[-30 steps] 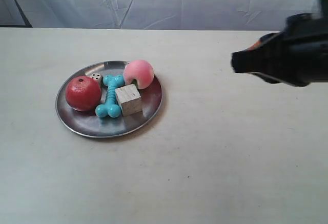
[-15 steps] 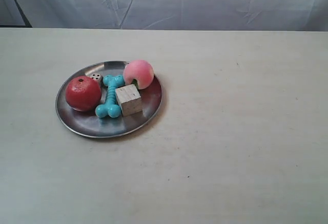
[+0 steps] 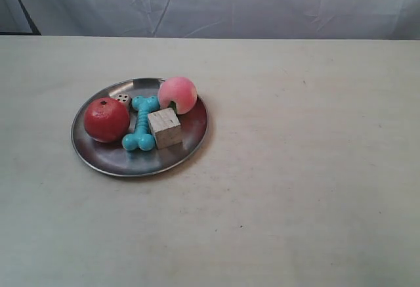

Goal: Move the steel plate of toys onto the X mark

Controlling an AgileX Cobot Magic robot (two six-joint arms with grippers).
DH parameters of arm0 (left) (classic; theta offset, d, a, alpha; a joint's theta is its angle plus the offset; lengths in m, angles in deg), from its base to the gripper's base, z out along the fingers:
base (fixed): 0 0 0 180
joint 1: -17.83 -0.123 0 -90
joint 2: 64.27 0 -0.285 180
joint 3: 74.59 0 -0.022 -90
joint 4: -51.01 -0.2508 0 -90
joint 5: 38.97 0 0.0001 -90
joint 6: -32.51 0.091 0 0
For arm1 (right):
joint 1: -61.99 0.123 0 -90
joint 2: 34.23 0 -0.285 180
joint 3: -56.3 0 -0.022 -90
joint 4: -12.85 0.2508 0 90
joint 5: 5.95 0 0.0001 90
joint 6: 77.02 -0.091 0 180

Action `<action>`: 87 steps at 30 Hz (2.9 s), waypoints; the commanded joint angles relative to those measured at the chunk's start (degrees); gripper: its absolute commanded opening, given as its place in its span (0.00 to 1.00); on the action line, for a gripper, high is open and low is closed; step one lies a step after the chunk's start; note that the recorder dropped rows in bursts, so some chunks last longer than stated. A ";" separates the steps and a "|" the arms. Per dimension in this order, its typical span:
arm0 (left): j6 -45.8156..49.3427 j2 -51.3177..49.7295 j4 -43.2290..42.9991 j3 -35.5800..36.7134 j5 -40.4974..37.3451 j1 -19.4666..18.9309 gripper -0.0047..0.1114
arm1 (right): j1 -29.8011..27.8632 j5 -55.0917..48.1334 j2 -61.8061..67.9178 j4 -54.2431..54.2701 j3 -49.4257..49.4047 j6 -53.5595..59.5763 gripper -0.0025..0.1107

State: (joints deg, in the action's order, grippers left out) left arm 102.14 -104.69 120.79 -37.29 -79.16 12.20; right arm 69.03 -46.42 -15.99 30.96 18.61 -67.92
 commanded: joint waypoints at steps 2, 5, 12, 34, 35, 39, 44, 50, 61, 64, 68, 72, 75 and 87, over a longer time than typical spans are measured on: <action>-0.23 0.29 -0.10 0.36 -0.06 0.11 0.04 | -5.75 0.83 0.09 -0.81 -2.77 0.82 0.01; -0.23 0.29 -0.20 0.36 -0.06 0.11 0.04 | -8.13 3.85 -1.35 -0.12 -7.44 1.80 0.01; -0.23 0.29 -0.23 0.36 -0.06 0.11 0.04 | -8.41 36.07 -9.99 -0.54 -27.79 2.98 0.01; -0.23 0.29 -0.23 0.36 -0.06 0.11 0.04 | -8.41 27.28 -10.46 6.41 -39.53 2.75 0.01; -0.23 0.29 -0.23 0.36 -0.06 0.11 0.04 | -8.41 27.28 -10.46 6.41 -39.53 2.75 0.01; -0.34 0.29 -0.23 0.36 -0.06 0.11 0.04 | -9.04 27.34 -10.46 6.41 -39.53 2.75 0.01; -0.34 0.29 -0.23 0.36 -0.06 0.11 0.04 | -9.04 27.34 -10.46 6.41 -39.53 2.75 0.01; -2.21 4.01 -5.79 0.39 -0.48 1.23 0.04 | -9.05 26.93 -10.46 6.41 -39.53 2.75 0.01; -3.19 28.16 -1.59 19.75 6.33 0.95 0.04 | -9.05 26.93 -10.46 6.41 -39.53 2.75 0.01; -3.19 30.92 -1.05 22.75 9.94 0.52 0.04 | -9.05 26.93 -10.46 6.41 -39.53 2.75 0.01; -3.19 31.22 0.13 23.06 14.85 0.52 0.04 | -9.05 26.93 -10.46 6.41 -39.53 2.75 0.01; -9.34 31.12 -1.25 23.91 18.54 0.52 0.04 | -9.05 27.05 -10.46 6.41 -39.53 2.75 0.01; -29.91 31.12 -20.05 25.31 19.39 0.52 0.04 | -9.05 27.25 -10.46 6.41 -39.53 2.75 0.01; -72.68 31.23 -62.27 36.26 33.65 0.52 0.04 | -9.05 27.25 -10.46 6.41 -39.53 2.75 0.01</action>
State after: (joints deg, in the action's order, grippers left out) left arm 31.42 -73.93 63.78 -2.71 -46.53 12.79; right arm 60.29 -19.87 -26.07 37.26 -20.79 -65.37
